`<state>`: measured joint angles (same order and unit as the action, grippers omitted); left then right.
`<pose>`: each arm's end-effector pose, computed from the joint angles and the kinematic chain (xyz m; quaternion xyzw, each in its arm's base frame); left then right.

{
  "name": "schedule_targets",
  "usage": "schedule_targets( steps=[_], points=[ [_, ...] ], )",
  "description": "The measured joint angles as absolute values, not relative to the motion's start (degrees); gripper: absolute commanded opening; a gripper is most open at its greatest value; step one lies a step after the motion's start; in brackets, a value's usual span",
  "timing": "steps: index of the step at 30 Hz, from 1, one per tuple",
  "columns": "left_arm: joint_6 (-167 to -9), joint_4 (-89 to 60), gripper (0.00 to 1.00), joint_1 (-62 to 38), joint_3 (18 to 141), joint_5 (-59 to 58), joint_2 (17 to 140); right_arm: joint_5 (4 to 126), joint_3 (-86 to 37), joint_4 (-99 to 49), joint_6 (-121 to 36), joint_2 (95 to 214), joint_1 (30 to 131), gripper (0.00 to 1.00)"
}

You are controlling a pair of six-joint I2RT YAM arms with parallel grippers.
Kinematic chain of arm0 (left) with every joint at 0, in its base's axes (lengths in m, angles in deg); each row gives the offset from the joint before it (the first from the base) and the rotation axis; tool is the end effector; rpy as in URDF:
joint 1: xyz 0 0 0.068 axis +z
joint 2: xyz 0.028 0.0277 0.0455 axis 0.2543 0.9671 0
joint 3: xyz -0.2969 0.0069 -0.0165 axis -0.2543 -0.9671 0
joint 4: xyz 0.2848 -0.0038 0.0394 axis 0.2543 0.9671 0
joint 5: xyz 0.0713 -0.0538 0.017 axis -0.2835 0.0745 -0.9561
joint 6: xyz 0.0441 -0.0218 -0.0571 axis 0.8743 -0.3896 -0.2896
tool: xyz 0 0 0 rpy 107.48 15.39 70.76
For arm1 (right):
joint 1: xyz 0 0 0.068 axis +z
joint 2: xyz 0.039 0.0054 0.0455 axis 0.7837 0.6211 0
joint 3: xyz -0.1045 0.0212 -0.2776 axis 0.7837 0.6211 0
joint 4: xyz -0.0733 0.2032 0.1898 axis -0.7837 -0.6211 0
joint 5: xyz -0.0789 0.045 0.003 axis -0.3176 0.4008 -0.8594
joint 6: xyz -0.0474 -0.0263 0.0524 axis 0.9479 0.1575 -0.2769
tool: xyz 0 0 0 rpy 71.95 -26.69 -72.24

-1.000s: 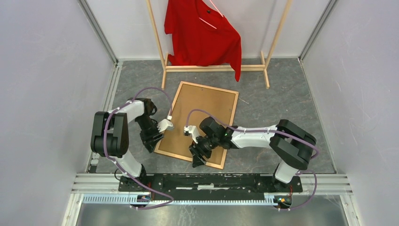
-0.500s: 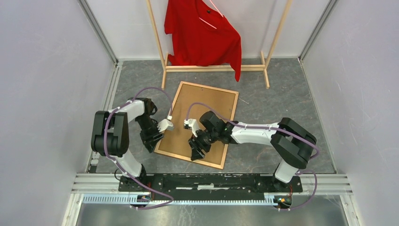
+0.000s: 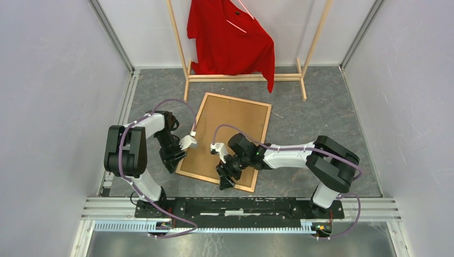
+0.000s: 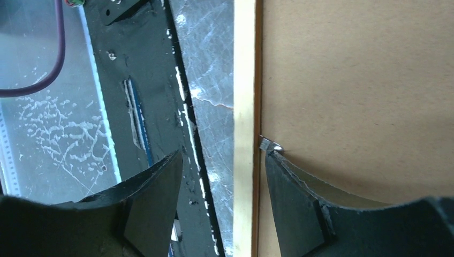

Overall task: Put the photo into the frame
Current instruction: Install the photo frame at the center of the board.

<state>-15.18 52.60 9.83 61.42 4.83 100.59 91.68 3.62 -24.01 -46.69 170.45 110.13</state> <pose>0.2501 -0.0367 0.1279 -0.5195 -0.8306 0.1806 0.0872 0.1577 0.3265 0.1380 -0.4547 0.7769 0.4194 0.1172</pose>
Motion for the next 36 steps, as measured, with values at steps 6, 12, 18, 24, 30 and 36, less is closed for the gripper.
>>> schedule_targets(
  steps=[6, 12, 18, 24, 30, 36],
  points=[
    [-15.18, 52.67, 0.56, 9.83, 61.55, 4.83, 100.74, 91.52, 3.75, -23.66, -47.30, 170.45, 111.50, 0.65],
    [-15.18, 52.62, 0.55, 9.74, 61.53, 4.83, 100.74, 91.37, 3.75, -23.60, -47.74, 170.45, 111.66, 0.65],
    [-15.18, 52.62, 0.55, 9.17, 61.53, 4.72, 100.74, 91.26, 3.57, -23.47, -47.98, 170.61, 111.98, 0.62],
    [-15.18, 52.62, 0.56, 8.86, 61.53, 4.72, 100.74, 86.17, 1.98, -26.85, -47.30, 170.71, 112.75, 0.56],
    [-15.18, 52.93, 0.62, 10.20, 62.20, 5.51, 100.74, 73.75, 0.89, -35.12, -44.11, 165.95, 113.58, 0.68],
    [-15.14, 50.15, 0.72, 12.67, 66.60, 7.15, 99.82, 66.30, 4.64, -40.08, -40.26, 156.05, 113.67, 0.77]
  ],
)
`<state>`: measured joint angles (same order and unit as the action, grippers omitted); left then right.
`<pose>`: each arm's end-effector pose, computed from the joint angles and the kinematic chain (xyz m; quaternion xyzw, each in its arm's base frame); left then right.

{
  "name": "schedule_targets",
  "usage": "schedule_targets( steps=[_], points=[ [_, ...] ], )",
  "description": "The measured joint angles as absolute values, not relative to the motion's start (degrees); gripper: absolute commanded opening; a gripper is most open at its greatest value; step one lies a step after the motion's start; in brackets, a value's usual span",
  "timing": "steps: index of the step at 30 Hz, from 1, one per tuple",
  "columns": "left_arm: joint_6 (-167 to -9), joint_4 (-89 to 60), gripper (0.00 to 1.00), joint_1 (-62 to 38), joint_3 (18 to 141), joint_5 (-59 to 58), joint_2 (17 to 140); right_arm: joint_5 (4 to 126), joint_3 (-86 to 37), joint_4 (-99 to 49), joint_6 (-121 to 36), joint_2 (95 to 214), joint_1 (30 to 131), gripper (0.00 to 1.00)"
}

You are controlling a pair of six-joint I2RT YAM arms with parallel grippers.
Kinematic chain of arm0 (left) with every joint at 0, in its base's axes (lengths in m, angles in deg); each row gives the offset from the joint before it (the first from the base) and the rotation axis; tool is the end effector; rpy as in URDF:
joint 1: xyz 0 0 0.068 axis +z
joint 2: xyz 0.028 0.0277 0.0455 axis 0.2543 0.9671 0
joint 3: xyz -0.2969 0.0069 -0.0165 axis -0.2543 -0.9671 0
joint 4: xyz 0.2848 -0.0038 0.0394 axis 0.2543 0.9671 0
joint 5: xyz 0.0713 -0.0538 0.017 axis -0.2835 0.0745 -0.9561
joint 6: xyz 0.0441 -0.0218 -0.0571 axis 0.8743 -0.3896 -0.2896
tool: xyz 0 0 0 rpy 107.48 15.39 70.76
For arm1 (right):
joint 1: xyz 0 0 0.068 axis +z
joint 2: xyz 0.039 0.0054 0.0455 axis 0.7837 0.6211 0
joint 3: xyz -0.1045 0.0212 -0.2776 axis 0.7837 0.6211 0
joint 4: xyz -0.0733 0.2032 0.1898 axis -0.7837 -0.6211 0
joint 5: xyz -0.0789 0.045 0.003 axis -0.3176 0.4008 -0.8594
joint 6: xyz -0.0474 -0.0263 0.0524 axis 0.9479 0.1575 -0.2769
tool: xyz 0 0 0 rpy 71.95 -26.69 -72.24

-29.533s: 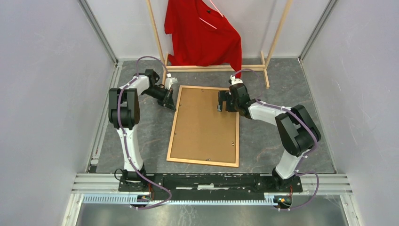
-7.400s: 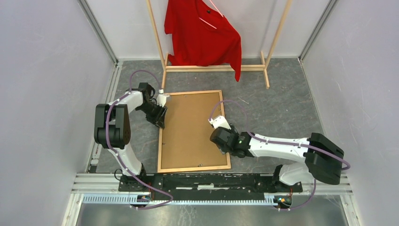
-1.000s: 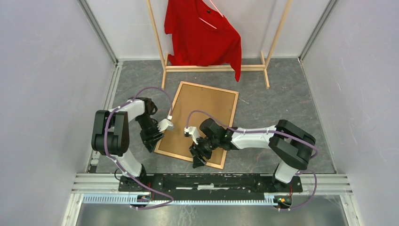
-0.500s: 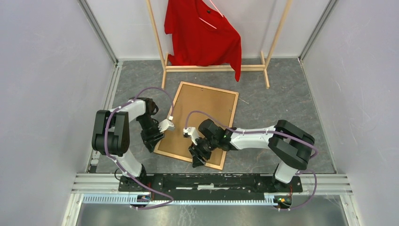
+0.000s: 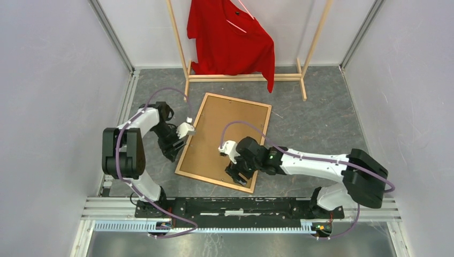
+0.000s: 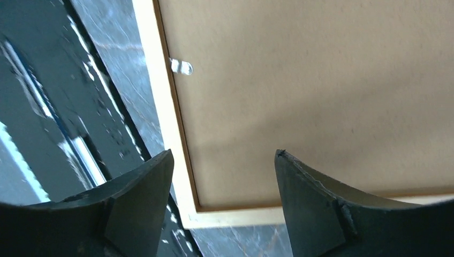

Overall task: Put the photo into the frame
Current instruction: Install the photo frame at the center of the board, then adjust the photo frame at the center of the board.

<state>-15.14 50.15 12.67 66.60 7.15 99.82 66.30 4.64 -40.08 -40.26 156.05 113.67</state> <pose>0.2806 -0.0278 0.1496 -0.5084 -0.8451 0.1652 0.0092 0.1424 0.2900 0.1818 -0.4746 0.8132 0.2432 0.2331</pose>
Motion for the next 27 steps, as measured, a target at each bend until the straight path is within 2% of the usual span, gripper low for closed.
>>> schedule_targets(
  steps=[7, 14, 18, 20, 23, 27],
  points=[
    [-17.17, 49.85, 0.73, 13.65, 73.18, 10.38, 96.57, 51.42, 6.52, -46.96, -40.98, 153.84, 113.71, 0.78],
    [-25.61, 48.91, 0.71, 13.94, 79.27, 15.36, 99.30, 37.73, 2.83, -51.60, -44.50, 154.41, 109.54, 0.76],
    [-29.70, 47.73, 0.67, 13.98, 79.27, 17.35, 100.26, 37.67, 2.79, -52.14, -47.21, 153.89, 102.80, 0.75],
    [-31.25, 46.66, 0.61, 13.96, 79.32, 18.07, 101.86, 39.94, 6.15, -50.79, -48.33, 152.03, 100.62, 0.70],
    [-34.24, 44.56, 0.56, 13.96, 80.34, 17.92, 106.01, 45.84, 14.17, -48.78, -50.30, 147.33, 100.40, 0.67],
    [-38.09, 39.57, 0.56, 13.87, 83.03, 13.90, 109.88, 50.10, 20.64, -46.53, -52.88, 143.37, 101.01, 0.63]
  ],
)
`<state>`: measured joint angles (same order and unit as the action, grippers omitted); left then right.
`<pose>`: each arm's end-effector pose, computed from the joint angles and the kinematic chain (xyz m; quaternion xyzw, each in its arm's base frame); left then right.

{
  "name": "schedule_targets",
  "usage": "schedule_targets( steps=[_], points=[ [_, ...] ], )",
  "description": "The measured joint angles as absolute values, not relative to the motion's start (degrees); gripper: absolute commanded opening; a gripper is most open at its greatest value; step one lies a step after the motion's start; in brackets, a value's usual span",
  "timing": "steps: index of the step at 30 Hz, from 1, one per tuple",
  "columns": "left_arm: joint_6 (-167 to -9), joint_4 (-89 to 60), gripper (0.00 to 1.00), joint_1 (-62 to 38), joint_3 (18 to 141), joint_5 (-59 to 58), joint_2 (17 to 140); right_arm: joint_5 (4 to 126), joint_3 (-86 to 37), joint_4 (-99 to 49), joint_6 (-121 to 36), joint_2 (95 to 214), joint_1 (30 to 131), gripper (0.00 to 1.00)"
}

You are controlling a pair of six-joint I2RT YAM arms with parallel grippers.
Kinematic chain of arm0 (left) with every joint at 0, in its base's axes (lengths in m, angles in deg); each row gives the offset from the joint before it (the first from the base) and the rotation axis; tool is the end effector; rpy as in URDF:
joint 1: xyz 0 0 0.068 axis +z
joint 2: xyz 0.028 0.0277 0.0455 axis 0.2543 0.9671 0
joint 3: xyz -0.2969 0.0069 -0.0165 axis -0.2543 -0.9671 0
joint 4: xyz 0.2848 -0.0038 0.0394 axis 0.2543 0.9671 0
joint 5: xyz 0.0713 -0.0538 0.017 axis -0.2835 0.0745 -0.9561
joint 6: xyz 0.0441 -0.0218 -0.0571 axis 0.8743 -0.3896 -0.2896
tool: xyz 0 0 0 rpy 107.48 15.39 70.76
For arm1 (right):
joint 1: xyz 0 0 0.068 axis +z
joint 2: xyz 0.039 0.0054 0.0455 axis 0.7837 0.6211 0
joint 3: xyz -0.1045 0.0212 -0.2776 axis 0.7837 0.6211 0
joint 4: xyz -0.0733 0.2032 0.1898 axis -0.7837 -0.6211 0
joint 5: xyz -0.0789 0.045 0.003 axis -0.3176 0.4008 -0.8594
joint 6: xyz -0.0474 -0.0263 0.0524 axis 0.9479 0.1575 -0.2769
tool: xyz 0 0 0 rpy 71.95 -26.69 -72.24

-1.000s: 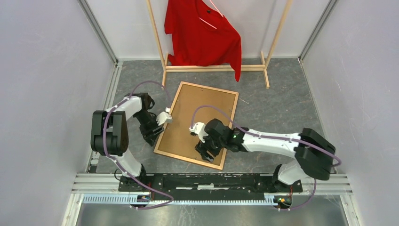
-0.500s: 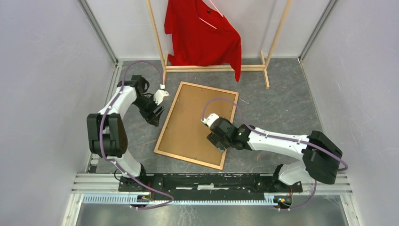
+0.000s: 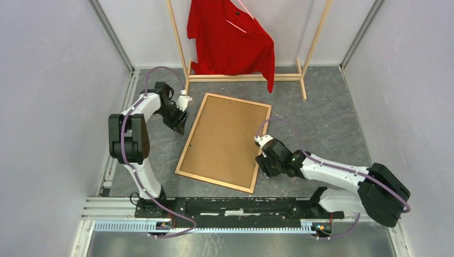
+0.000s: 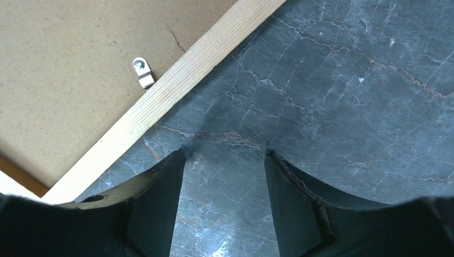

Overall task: Put the photo into the frame
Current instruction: Adjust the photo frame at the center of the board.

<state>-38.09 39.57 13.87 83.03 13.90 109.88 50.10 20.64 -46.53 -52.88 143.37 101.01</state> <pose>0.3818 -0.0305 0.1693 0.3404 0.9177 -0.1686 0.1165 0.1587 0.1731 0.1387 -0.2524 0.9335 0.0858 0.2397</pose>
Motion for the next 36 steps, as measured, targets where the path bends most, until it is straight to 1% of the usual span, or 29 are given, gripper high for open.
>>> schedule_targets(
  steps=[5, 8, 14, 20, 27, 32, 36],
  points=[
    [-40.19, 35.49, 0.56, 12.86, 87.40, 10.05, 113.77, 48.82, 24.82, -41.94, -53.90, 139.68, 104.03, 0.62],
    [-41.50, 34.57, 0.56, 10.81, 89.24, 9.18, 116.41, 47.24, 25.43, -38.96, -54.43, 140.42, 108.49, 0.61],
    [-42.48, 34.63, 0.56, 6.11, 96.32, 6.14, 122.53, 46.37, 22.11, -34.02, -54.73, 147.15, 116.97, 0.62],
    [-42.48, 33.80, 0.56, 2.33, 104.65, 4.94, 127.93, 48.20, 16.16, -30.37, -52.63, 155.52, 121.88, 0.61],
    [-41.13, 33.83, 0.57, -1.93, 114.16, 6.05, 132.11, 55.98, 4.14, -28.67, -49.05, 167.63, 126.41, 0.62],
    [-40.95, 41.69, 0.63, -5.91, 118.81, 12.19, 132.48, 57.47, -3.36, -25.74, -45.49, 175.17, 126.06, 0.62],
    [-39.27, 46.98, 0.77, -7.73, 119.58, 13.29, 132.32, 59.81, -4.40, -25.43, -43.98, 176.14, 124.35, 0.67]
  ],
)
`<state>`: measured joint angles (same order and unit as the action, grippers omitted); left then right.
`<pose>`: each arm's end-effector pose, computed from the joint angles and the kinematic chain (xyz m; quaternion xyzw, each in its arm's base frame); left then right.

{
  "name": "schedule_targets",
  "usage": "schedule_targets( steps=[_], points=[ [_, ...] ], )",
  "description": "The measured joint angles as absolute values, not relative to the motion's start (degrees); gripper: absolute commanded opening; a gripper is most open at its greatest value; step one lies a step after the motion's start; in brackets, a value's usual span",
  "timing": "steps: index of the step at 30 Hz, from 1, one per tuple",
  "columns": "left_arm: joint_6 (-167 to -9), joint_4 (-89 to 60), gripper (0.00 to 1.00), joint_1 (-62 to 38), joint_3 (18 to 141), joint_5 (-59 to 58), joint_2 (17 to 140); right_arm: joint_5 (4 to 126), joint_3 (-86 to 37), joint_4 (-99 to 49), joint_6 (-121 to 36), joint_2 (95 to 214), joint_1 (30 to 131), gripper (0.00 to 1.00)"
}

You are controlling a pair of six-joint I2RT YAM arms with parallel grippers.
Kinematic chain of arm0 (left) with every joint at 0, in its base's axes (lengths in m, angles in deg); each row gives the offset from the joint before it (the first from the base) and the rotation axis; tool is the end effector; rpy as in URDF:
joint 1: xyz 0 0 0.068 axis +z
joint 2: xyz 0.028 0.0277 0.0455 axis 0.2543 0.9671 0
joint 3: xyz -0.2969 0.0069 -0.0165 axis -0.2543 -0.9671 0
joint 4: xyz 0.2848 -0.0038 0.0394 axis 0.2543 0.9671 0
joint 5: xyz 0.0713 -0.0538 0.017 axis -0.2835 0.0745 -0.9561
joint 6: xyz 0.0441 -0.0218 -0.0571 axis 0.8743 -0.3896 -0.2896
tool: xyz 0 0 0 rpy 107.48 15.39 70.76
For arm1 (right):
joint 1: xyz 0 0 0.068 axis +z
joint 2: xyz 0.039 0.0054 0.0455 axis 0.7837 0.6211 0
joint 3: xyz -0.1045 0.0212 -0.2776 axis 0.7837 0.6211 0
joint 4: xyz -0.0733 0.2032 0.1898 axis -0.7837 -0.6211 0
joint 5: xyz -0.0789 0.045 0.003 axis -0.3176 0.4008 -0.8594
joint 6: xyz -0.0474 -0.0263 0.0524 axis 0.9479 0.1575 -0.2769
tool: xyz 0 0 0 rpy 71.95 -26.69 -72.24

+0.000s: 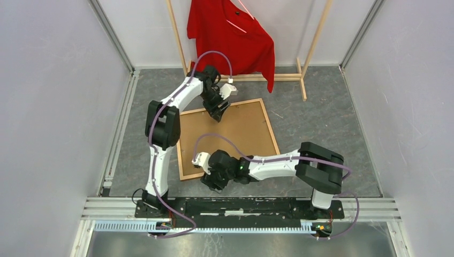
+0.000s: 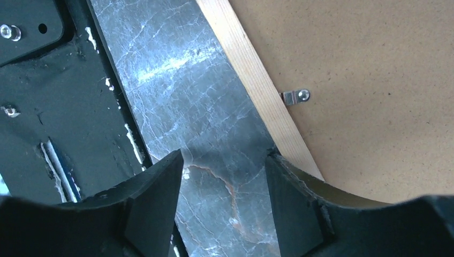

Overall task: Put the photo into the frame
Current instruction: Adjust the photo frame at the center of the board, then turn over the photo frame at the center of the board.

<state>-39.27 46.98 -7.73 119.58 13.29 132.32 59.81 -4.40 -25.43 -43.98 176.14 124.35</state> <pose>0.4631 -0.2175 0.1863 0.5052 0.8340 -0.1748 0.1369 0.1173 0.3873 0.1355 -0.5036 0.7856 0.2495 0.2588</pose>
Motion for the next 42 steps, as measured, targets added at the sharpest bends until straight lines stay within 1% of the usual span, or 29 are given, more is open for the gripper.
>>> schedule_targets(
  steps=[1, 2, 3, 6, 8, 12, 15, 17, 22, 25, 30, 33, 42],
  points=[
    [-38.96, 47.68, 0.84, -7.46, 119.58, 13.11, 132.08, 60.95, -4.40, -25.48, -43.59, 176.03, 123.72, 0.68],
    [-38.75, 48.45, 0.97, -6.96, 119.58, 12.76, 131.76, 61.99, -4.34, -25.76, -43.00, 175.70, 123.04, 0.70],
    [-38.20, 49.06, 0.99, -6.24, 119.58, 12.22, 131.08, 62.80, -4.08, -26.11, -42.30, 175.13, 122.30, 0.72],
    [-37.57, 49.96, 1.00, -2.74, 119.58, 10.95, 126.75, 63.81, -0.82, -26.90, -38.12, 169.62, 120.42, 0.75],
    [-37.50, 49.96, 1.00, -0.10, 119.58, 10.71, 122.95, 63.22, 2.20, -27.25, -34.23, 163.96, 119.63, 0.77],
    [-37.48, 49.21, 1.00, 5.76, 119.18, 10.64, 113.20, 61.67, 4.56, -27.99, -25.86, 156.92, 119.33, 0.76],
    [-37.50, 46.72, 1.00, 8.62, 115.88, 10.66, 106.01, 61.62, 5.54, -28.04, -18.95, 156.66, 119.04, 0.72],
    [-37.59, 43.75, 1.00, 9.69, 111.16, 10.62, 100.65, 62.30, 6.15, -28.91, -14.60, 157.51, 118.48, 0.70],
    [-38.44, 33.98, 1.00, 12.08, 96.17, 9.40, 87.28, 66.28, 5.63, -31.12, -6.76, 160.46, 114.61, 0.69],
    [-39.05, 30.26, 1.00, 13.56, 91.03, 9.42, 82.47, 68.16, 4.03, -32.41, -3.41, 161.47, 112.38, 0.69],
    [-41.24, 28.71, 1.00, 14.39, 89.48, 11.67, 81.14, 71.61, -1.87, -35.09, 0.83, 164.81, 111.04, 0.64],
    [-41.59, 29.04, 1.00, 14.37, 89.22, 13.66, 81.64, 73.58, -4.51, -36.93, 2.29, 167.13, 110.80, 0.63],
    [-41.63, 32.69, 1.00, 14.37, 89.22, 15.87, 83.95, 76.07, -5.04, -40.52, 3.63, 167.87, 110.78, 0.62]
  ],
)
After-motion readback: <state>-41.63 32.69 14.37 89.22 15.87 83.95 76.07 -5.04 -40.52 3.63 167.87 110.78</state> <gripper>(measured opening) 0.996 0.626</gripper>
